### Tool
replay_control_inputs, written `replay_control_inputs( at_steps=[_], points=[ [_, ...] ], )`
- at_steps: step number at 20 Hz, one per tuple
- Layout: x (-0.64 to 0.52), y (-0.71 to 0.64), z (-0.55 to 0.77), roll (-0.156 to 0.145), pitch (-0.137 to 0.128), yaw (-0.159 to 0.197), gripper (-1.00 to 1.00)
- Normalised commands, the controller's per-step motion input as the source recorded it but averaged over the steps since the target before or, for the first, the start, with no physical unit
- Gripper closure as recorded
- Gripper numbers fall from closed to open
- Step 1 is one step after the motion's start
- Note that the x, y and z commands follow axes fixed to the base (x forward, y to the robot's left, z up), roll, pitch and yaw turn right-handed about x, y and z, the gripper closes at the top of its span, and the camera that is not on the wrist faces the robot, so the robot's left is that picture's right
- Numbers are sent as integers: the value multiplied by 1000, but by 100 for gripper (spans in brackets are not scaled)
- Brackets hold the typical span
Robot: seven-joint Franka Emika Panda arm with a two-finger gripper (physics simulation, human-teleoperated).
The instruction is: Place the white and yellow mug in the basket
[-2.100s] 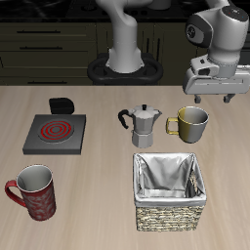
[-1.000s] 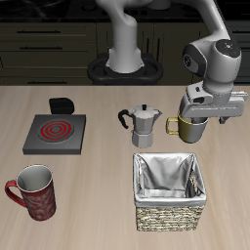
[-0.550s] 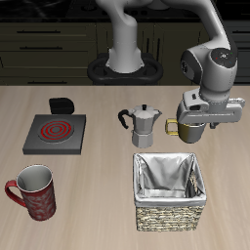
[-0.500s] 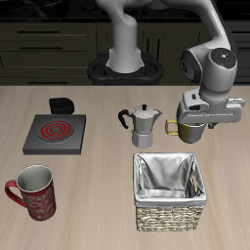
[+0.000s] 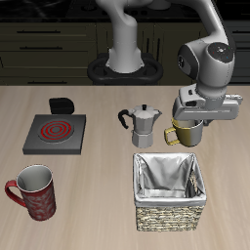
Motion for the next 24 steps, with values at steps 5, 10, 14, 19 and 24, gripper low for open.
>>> replay_control_inputs(
  at_steps=[5,10,14,19,24],
  points=[
    [9,-71,267,-13,-40,22,100],
    [45,-28,400,-15,-56,17,100],
    [7,69,354,10,-53,14,100],
    [-15,5,413,-1,-67,6,100],
    [29,-143,465,-18,-71,13,100]
  ],
)
